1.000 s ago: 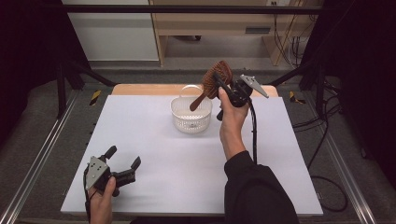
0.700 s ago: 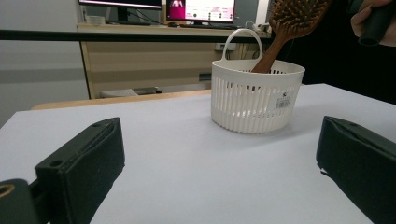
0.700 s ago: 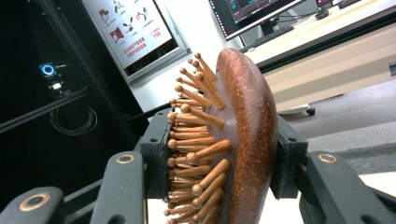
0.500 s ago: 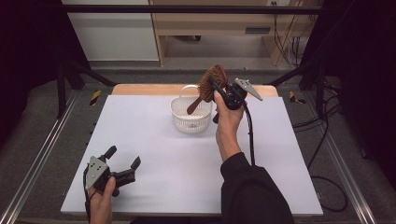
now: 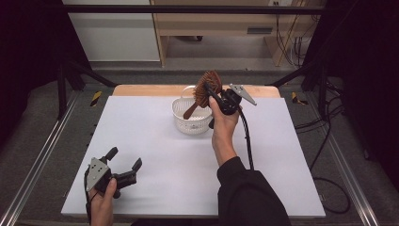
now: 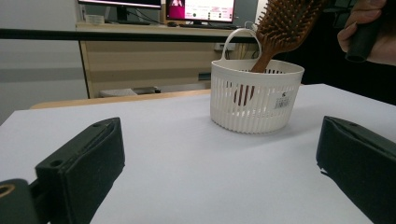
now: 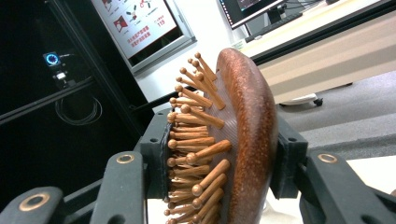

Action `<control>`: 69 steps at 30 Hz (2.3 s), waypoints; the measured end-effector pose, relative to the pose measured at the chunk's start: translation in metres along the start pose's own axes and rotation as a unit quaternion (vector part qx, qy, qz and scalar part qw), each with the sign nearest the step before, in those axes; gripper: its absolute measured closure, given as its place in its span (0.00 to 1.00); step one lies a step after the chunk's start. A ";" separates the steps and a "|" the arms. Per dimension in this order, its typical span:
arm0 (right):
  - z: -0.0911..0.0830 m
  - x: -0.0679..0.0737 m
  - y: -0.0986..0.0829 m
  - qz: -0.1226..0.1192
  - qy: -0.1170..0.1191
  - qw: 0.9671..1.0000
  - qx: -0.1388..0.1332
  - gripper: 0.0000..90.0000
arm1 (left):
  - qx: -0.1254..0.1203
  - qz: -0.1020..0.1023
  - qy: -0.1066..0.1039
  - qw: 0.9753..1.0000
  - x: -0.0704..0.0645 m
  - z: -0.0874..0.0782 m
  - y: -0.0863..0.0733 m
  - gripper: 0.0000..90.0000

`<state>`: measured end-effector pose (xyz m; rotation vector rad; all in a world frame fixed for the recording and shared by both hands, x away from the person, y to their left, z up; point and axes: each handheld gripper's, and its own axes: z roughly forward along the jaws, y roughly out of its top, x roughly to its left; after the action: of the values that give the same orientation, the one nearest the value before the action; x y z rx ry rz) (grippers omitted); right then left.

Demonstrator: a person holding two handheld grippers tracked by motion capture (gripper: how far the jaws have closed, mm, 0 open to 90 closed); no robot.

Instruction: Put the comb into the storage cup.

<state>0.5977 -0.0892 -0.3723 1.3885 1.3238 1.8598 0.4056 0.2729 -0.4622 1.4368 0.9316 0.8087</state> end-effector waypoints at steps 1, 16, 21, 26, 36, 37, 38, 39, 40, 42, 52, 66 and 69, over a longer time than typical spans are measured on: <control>0.000 0.001 -0.001 0.001 0.001 1.000 0.002 0.57 | 0.000 0.000 0.000 1.000 0.000 0.000 0.000 0.01; 0.007 0.014 -0.020 0.000 0.010 1.000 0.011 0.57 | -0.001 -0.001 0.000 1.000 0.000 -0.001 0.000 0.01; 0.008 0.012 -0.025 0.003 0.005 1.000 0.015 0.57 | -0.001 0.000 -0.002 1.000 0.000 0.000 0.000 0.01; 0.008 0.010 -0.028 0.004 0.004 1.000 0.017 0.57 | -0.001 0.000 -0.001 1.000 0.000 0.000 0.000 0.01; 0.009 0.009 -0.032 0.007 0.004 1.000 0.019 0.57 | -0.001 0.000 -0.002 1.000 -0.001 0.000 0.000 0.01; 0.009 0.009 -0.032 0.007 0.004 1.000 0.019 0.56 | 0.000 0.000 -0.002 1.000 -0.001 0.000 0.000 0.01; 0.009 0.009 -0.033 0.007 0.003 1.000 0.020 0.57 | 0.000 0.000 -0.002 1.000 -0.001 0.000 0.000 0.01; 0.009 0.009 -0.033 0.007 0.003 1.000 0.019 0.57 | 0.000 0.000 -0.002 1.000 -0.001 0.000 0.000 0.01; 0.010 0.010 -0.034 0.007 0.003 1.000 0.018 0.57 | 0.000 0.000 -0.002 1.000 -0.001 0.000 0.000 0.01; 0.010 0.009 -0.034 0.007 0.003 1.000 0.018 0.57 | -0.001 -0.001 -0.002 1.000 -0.001 0.000 0.000 0.01; 0.009 0.005 -0.034 0.008 0.005 1.000 0.020 0.56 | 0.001 0.001 -0.005 1.000 -0.001 0.001 0.000 0.01; 0.007 -0.002 -0.030 0.003 0.014 0.999 0.037 0.55 | 0.002 0.002 -0.006 1.000 -0.002 0.001 0.000 0.01; 0.008 -0.005 -0.028 -0.001 0.017 0.999 0.043 0.54 | 0.002 0.002 -0.006 1.000 -0.002 0.001 0.000 0.01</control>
<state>0.6015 -0.0779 -0.3995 1.4036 1.4365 1.8526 0.4056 0.2709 -0.4622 1.4451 0.9220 0.8011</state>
